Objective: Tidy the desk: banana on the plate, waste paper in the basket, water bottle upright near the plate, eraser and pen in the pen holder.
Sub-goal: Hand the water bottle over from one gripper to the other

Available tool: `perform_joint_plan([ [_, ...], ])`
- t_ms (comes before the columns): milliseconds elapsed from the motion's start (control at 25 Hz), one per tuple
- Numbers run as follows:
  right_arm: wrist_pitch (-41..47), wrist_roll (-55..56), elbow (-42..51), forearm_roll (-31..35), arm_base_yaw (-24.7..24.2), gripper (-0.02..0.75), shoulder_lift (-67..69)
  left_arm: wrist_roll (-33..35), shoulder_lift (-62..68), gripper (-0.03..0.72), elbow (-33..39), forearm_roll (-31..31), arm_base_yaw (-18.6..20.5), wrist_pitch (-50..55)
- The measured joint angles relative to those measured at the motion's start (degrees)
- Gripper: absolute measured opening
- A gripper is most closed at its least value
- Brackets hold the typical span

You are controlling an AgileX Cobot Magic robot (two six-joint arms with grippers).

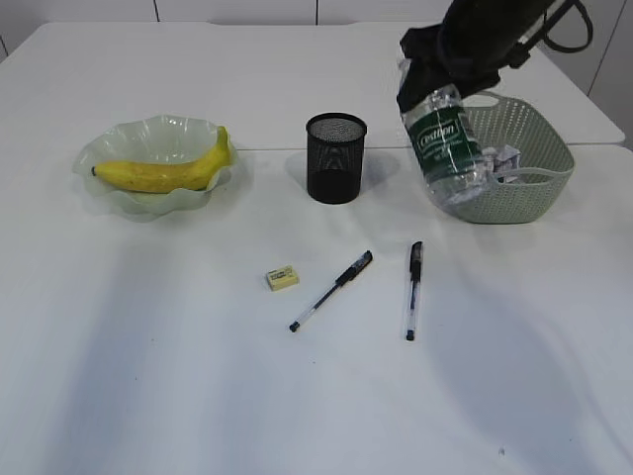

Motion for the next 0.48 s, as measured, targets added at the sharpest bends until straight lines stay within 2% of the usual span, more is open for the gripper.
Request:
perform_joint_plan([
  [280,0.72,-10.59,-7.45,13.93,0.0,0.356,0.0,0.0,0.0,0.317,0.0,0.0,0.0,0.0],
  [480,0.81,-13.06,-9.85,23.32,0.0,0.356,0.0,0.0,0.0,0.317,0.0,0.0,0.0,0.0],
])
